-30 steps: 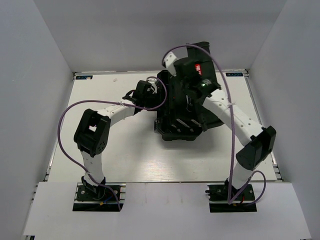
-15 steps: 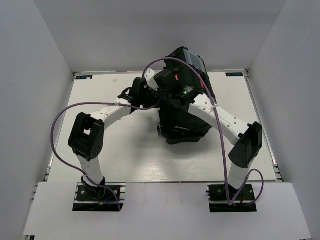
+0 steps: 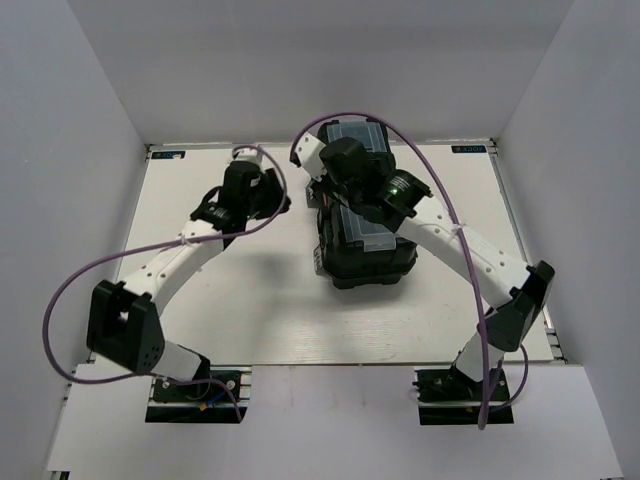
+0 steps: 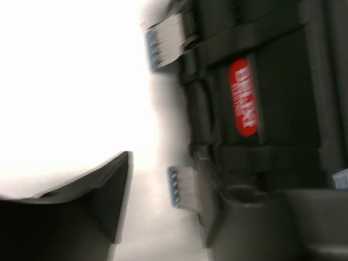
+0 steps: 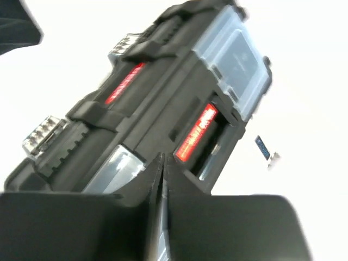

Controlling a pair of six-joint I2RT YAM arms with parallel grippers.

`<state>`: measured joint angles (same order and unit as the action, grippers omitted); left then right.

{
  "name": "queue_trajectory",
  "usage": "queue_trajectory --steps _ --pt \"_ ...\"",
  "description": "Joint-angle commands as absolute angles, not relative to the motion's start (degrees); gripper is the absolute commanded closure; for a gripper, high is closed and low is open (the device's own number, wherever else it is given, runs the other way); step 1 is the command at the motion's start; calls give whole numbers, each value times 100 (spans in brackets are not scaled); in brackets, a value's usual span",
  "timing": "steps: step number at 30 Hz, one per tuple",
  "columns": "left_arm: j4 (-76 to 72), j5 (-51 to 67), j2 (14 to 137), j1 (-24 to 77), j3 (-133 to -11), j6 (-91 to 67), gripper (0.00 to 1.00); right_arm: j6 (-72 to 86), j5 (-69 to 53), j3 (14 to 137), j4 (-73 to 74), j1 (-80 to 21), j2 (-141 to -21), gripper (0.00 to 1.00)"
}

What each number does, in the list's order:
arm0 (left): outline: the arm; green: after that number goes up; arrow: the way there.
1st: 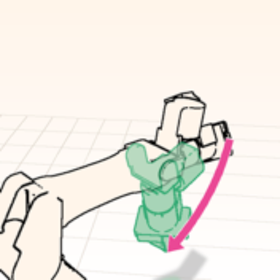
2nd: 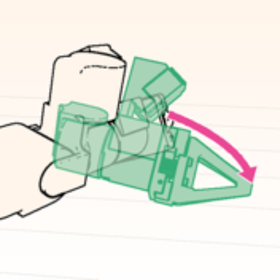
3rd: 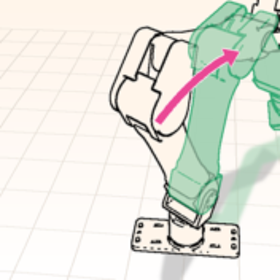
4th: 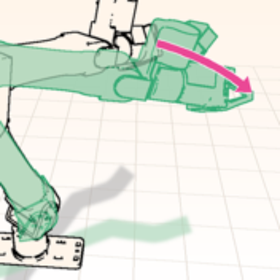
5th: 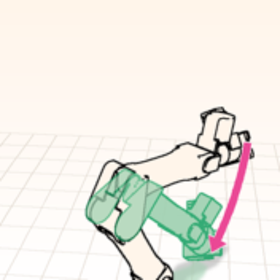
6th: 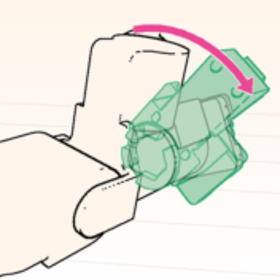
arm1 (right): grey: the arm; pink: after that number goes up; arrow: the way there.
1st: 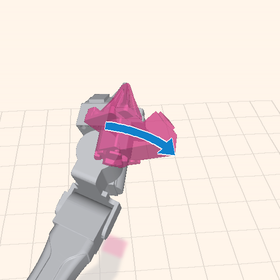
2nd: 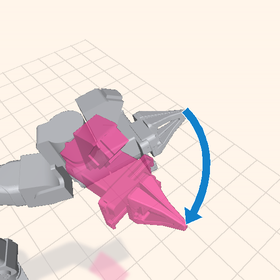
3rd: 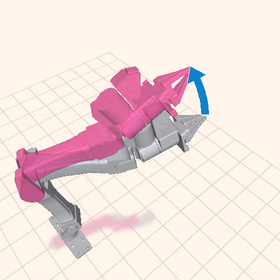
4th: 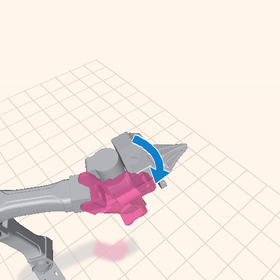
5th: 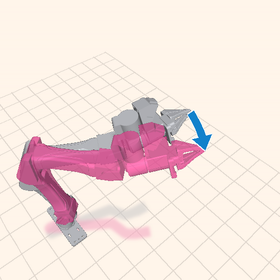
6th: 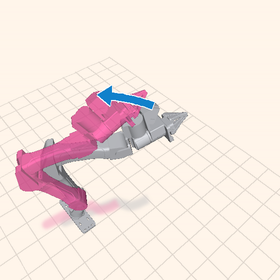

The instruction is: Sort the tools into containers

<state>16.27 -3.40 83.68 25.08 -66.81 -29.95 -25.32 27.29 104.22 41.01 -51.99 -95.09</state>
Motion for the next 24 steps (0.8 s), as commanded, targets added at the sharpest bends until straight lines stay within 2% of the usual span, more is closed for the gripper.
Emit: queue_trajectory --steps 1,2,3,4,5,7,8,9,10,12,13,16,17,20,24 --pt "1854 -782 7762 2374 -6267 -3182 44 -2601 3268 10477 3694 -5142 -9098 100" --pt "1933 -721 7691 2373 -6206 -3182 55 -2732 3618 10407 3596 -5063 -9001 100" --pt "1934 -590 7638 2373 -6205 -3182 78 -2803 3717 10163 3299 -5019 -8974 100" --pt "2003 -493 7585 2373 -6205 -3095 85 -2873 3822 10047 3192 -4801 -8834 100" --pt "2143 -301 7585 2321 -6257 -2955 90 -3013 4015 9959 3103 -4721 -8772 100" --pt "2311 -63 7585 2320 -6398 -2743 90 -3041 4078 9502 2857 -4536 -8527 100" --pt "2433 130 7585 2320 -6555 -2612 86 -2980 4052 9388 2804 -4178 -8438 100" --pt "2643 219 7524 2320 -6618 -2315 78 -2919 3982 9065 2821 -4036 -8350 100" --pt "2732 333 7523 2320 -6679 -2129 52 -2814 3929 8948 2813 -3599 -8062 98" --pt "2995 501 7296 2320 -6680 -1603 27 -2638 3562 8465 2874 -3141 -7745 85" --pt "3049 579 7199 2320 -6680 -1443 14 -2471 3420 8377 3039 -2999 -7674 69" --pt "3120 527 6707 2320 -6382 -1064 4 -2084 2726 7885 3435 -2304 -7340 47" --pt "3120 458 6567 2320 -6294 -1003 3 -1944 2464 7405 3506 -2016 -7121 30" --pt "3041 229 5996 2320 -5855 -853 2 -1758 1735 6605 3629 -1812 -6752 11" --pt "2620 26 5233 2443 -5091 -853 0 -1275 1283 5768 3771 -1749 -6084 10"
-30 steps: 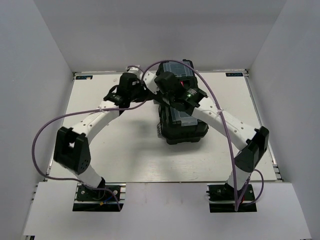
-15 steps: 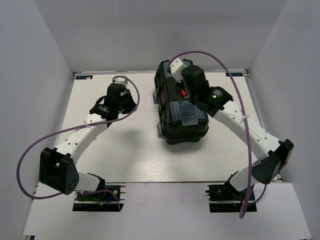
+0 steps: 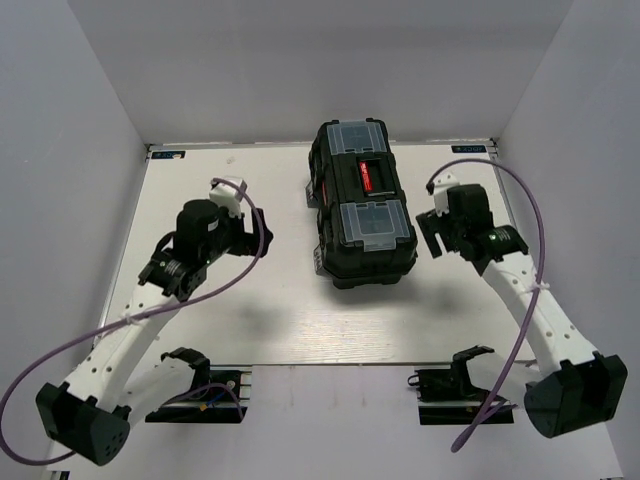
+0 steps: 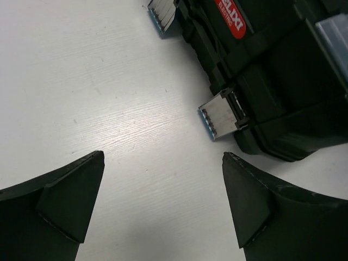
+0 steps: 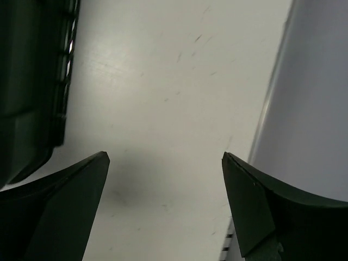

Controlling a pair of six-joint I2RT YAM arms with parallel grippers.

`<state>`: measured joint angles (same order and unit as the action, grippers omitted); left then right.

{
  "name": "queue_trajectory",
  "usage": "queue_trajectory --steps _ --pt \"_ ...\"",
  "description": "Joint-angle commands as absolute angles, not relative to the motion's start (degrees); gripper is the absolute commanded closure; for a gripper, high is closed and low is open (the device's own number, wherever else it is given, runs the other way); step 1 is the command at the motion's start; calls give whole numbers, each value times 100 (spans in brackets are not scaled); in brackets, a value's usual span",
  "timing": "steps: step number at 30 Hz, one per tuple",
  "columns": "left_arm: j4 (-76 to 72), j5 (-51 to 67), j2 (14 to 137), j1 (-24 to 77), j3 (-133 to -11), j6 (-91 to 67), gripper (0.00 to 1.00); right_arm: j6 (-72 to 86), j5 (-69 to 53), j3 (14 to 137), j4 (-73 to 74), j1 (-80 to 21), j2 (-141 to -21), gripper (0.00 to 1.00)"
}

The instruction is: Sort the tools into containers

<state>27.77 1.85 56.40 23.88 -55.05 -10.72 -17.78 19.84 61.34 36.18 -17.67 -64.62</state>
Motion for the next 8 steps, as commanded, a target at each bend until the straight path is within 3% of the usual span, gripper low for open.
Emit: queue_trajectory --steps 1,8 --pt "2445 148 5099 2443 -4976 -853 0 -952 1344 5644 3753 -1740 -5856 10" --pt "2232 272 4650 2443 -4614 -800 0 -914 1511 4580 3445 -1714 -4668 10"
